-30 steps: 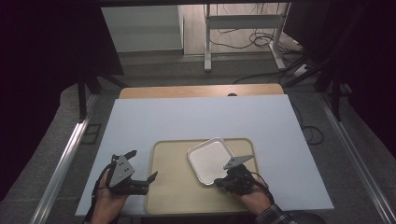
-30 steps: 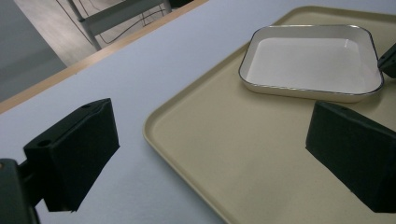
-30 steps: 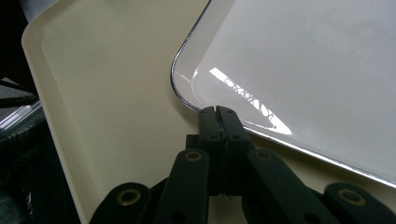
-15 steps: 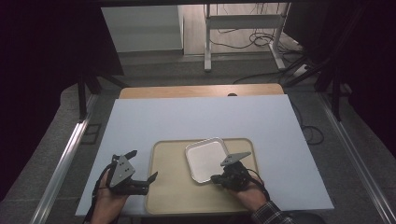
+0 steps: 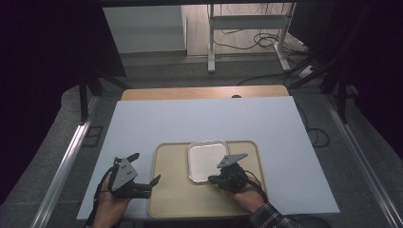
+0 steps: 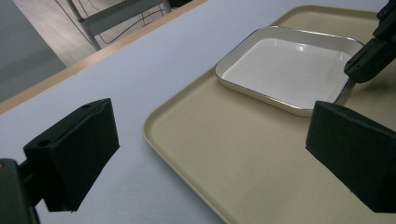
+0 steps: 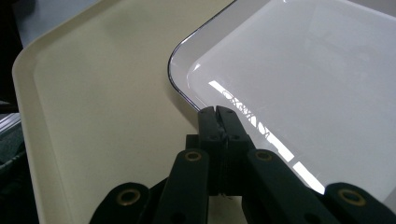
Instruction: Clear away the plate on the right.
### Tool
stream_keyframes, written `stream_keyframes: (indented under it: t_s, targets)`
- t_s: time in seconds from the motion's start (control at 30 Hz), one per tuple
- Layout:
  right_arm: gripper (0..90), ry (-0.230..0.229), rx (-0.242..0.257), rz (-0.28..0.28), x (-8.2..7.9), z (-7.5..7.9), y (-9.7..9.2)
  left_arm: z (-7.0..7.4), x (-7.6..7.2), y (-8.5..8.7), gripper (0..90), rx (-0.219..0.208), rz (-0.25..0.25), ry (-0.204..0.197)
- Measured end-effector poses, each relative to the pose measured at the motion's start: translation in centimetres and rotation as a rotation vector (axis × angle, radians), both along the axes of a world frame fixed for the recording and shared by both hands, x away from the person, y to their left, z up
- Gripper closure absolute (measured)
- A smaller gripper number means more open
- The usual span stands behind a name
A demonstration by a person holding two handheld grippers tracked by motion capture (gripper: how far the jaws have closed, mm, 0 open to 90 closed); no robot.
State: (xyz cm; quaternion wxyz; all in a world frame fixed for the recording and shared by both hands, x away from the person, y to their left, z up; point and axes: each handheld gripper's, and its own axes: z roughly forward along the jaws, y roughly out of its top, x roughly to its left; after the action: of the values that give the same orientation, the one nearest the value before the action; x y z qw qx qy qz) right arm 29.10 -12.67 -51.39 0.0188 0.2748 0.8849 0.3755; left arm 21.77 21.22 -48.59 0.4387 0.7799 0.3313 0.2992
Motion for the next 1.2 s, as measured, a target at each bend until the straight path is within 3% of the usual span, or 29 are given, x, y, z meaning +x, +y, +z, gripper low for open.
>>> stream_keyframes:
  t_s: [0.17, 0.4, 1.2]
  targets:
    - [89.8, -0.024, -0.013, 0.005, 0.1, -0.1, 0.5, 0.0, 0.0, 0.0, 2.1, 0.0, 0.0, -0.001]
    - [88.4, -0.021, -0.019, 0.008, 0.0, -0.1, 0.7, 0.1, 0.0, 0.0, 2.1, 0.004, -0.002, -0.002]
    - [72.3, -0.052, 0.047, -0.043, 0.3, 1.7, -1.0, -0.1, 0.1, -0.1, 2.1, -0.03, -0.015, 0.015]
